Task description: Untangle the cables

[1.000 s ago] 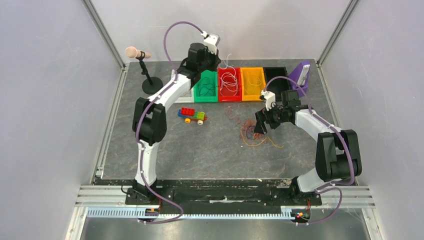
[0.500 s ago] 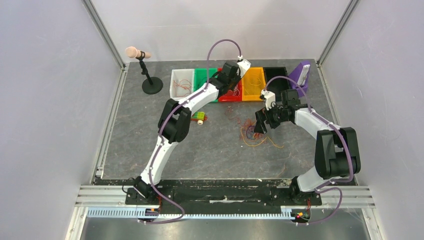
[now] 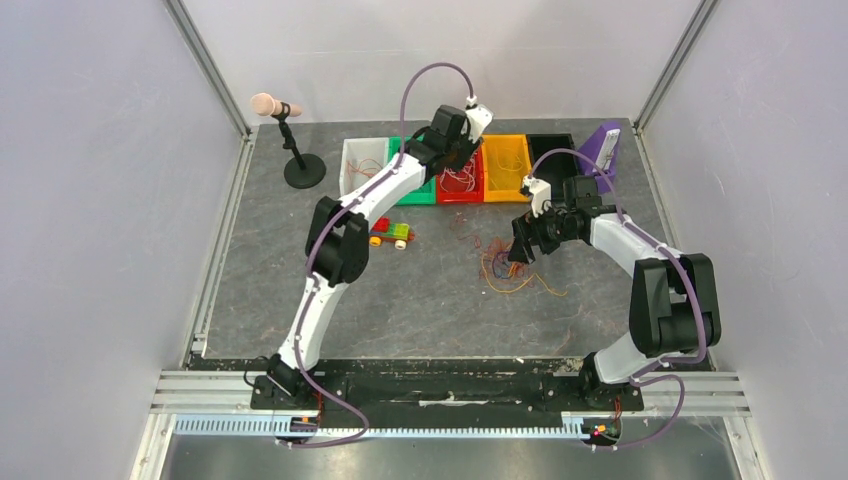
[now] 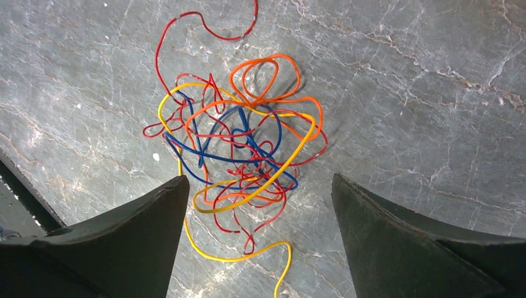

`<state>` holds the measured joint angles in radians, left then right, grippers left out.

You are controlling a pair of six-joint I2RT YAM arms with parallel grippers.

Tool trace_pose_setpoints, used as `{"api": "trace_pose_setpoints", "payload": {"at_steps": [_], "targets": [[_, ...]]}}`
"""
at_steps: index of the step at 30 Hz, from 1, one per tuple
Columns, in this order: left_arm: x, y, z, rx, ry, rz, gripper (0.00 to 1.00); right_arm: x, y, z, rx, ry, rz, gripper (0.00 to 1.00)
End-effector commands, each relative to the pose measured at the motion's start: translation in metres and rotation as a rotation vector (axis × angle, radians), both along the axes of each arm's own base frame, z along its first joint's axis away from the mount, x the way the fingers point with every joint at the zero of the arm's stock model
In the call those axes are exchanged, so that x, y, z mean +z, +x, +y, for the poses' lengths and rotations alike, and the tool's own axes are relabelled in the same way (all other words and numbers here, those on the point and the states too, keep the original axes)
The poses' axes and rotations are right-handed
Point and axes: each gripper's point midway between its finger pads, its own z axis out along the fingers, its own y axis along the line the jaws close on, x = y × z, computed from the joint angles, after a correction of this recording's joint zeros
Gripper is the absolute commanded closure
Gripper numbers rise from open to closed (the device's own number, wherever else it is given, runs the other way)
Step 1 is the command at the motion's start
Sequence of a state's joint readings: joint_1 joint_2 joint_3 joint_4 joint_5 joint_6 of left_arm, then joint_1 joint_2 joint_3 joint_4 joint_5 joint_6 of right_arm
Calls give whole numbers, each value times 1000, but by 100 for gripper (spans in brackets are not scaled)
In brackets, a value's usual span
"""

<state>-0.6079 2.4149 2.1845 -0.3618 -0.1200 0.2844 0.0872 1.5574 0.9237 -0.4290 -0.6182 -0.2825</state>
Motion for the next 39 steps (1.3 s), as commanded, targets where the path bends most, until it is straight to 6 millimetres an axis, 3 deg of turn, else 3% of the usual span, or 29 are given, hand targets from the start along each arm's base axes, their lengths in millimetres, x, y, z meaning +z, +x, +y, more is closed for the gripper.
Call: {"api": "trace_pose_setpoints", "payload": {"at_steps": [1, 5, 8, 12, 14, 17, 23, 30, 39], "targets": [[135, -21, -2, -49, -154, -137, 41, 18, 17, 6, 15, 36, -51, 14], [166, -44, 18, -99, -224, -89, 28, 13, 18, 9, 11, 44, -35, 17], [180, -69, 38, -175, -321, -17, 26, 3, 18, 12, 14, 29, -10, 19], [186, -106, 63, -293, -407, 47, 25, -12, 17, 23, 43, 11, 14, 22], [181, -124, 71, -315, -406, 71, 25, -22, 17, 28, 56, -18, 18, 29], [165, -157, 78, -335, -404, 144, 25, -28, 18, 39, 73, -17, 16, 51], [99, -202, 82, -222, -531, 398, 32, -22, 5, 60, 184, 36, -25, 100], [40, -228, 60, -40, -719, 590, 24, -8, -11, 71, 269, 81, -100, 100], [10, -233, 18, -78, -777, 691, 23, 5, -25, 80, 370, 107, -201, 100]]}}
